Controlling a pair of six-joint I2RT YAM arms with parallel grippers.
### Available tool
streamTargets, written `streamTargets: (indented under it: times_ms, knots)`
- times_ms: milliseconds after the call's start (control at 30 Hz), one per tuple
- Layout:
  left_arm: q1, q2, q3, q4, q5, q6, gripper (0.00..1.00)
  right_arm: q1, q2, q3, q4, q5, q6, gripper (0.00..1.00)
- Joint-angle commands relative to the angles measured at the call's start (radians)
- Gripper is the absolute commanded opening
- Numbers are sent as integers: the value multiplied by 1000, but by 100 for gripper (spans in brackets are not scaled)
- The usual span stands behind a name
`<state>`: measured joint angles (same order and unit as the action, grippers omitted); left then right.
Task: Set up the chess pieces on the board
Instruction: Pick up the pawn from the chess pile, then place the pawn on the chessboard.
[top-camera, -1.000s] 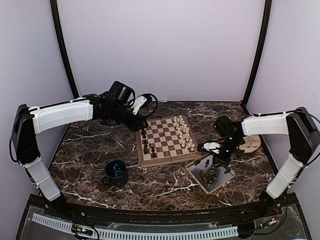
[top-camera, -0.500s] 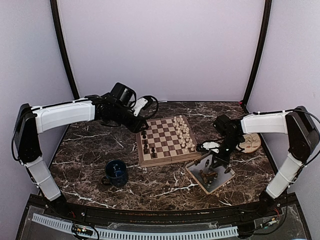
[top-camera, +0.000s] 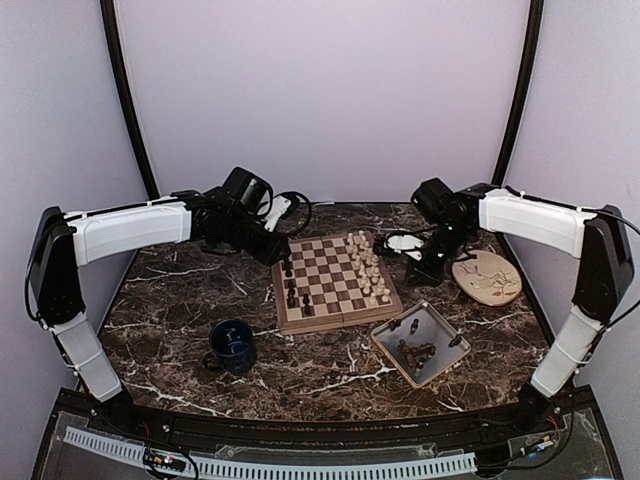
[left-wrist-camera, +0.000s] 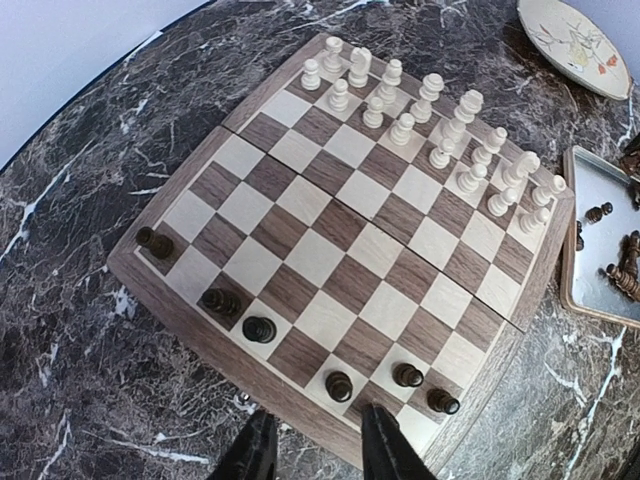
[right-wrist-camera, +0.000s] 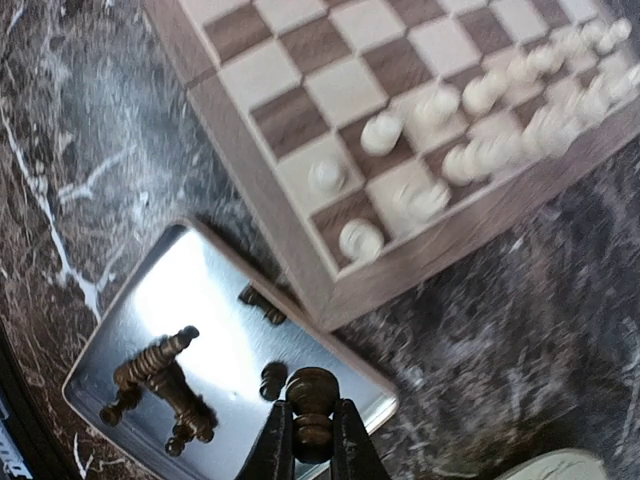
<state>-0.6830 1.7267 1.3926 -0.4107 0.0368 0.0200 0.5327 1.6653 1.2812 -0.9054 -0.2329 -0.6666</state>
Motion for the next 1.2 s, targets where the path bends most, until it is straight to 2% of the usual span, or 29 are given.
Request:
streamTargets:
  times_ms: [0,233,500,833,1067,1167]
  knots:
    - [29,-43,28,-20,-74,-53,32,74,89,184,-40,37,25,6]
    - [62,-77,23,-19,-109,-70,32,181,315,454,-64,79,66,7]
    - [112,-106,17,-11,-104,-75,32,250,562,719,-138,49,96,7]
    - [119,-112,16,-12,-101,-75,32,291,702,840,-144,93,122,8]
    - [120,-107,16,-13,-84,-70,32,288,697,840,-135,90,142,27]
    - [121,-101,18,-16,-43,-46,32,283,653,816,-144,94,140,29]
